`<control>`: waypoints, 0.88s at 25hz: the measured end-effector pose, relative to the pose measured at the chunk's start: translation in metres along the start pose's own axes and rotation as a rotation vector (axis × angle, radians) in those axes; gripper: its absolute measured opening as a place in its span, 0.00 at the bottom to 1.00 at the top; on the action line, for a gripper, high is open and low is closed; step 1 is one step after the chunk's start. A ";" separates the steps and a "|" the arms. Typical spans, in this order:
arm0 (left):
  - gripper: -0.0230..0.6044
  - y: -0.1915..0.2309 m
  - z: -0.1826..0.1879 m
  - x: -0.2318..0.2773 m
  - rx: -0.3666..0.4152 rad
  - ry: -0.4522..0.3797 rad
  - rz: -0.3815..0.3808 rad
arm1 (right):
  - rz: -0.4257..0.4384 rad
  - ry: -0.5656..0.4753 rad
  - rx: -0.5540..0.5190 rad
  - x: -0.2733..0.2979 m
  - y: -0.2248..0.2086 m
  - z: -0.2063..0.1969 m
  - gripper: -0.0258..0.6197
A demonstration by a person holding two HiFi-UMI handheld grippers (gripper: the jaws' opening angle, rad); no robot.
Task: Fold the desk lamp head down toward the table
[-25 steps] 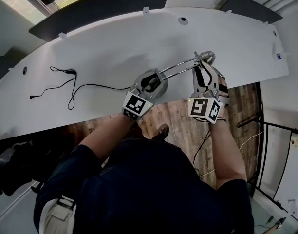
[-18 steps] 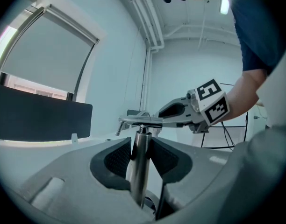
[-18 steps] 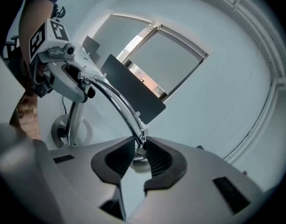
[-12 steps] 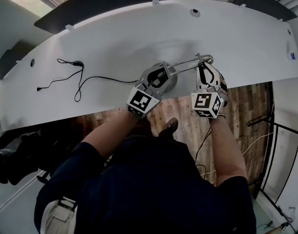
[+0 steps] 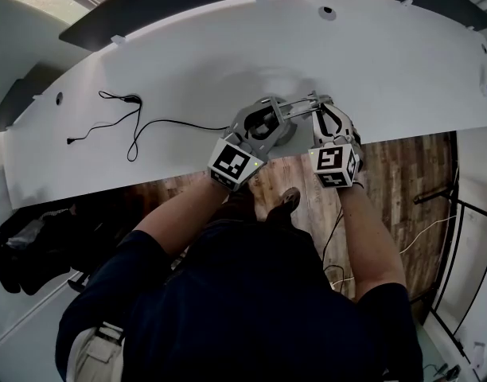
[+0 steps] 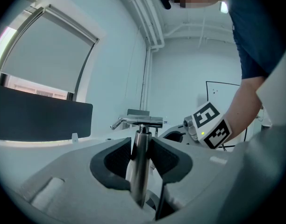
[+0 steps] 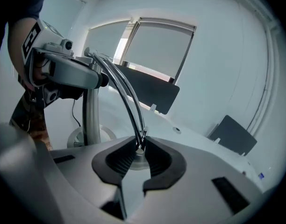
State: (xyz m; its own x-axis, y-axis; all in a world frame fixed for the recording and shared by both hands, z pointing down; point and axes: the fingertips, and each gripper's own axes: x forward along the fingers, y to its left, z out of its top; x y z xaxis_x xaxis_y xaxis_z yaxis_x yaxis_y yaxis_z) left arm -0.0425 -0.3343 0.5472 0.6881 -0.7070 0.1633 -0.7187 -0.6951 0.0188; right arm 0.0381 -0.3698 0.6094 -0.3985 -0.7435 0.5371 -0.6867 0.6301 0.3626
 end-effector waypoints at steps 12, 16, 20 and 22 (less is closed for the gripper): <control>0.24 -0.004 -0.001 0.003 -0.037 0.034 0.011 | 0.008 -0.013 0.076 0.005 0.014 -0.005 0.14; 0.24 -0.004 -0.005 0.002 0.006 0.086 0.013 | -0.001 -0.023 0.071 -0.006 0.011 0.000 0.18; 0.24 -0.006 0.007 -0.011 -0.002 0.073 0.027 | -0.005 -0.057 0.105 -0.035 0.007 0.013 0.19; 0.24 -0.012 0.013 -0.020 -0.029 0.072 0.028 | 0.001 -0.079 0.148 -0.052 0.009 0.019 0.19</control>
State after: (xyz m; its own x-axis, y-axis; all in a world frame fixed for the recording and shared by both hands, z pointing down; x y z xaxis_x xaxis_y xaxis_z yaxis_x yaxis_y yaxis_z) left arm -0.0464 -0.3141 0.5310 0.6595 -0.7141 0.2348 -0.7407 -0.6705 0.0412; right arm 0.0413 -0.3298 0.5706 -0.4415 -0.7619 0.4739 -0.7662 0.5950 0.2428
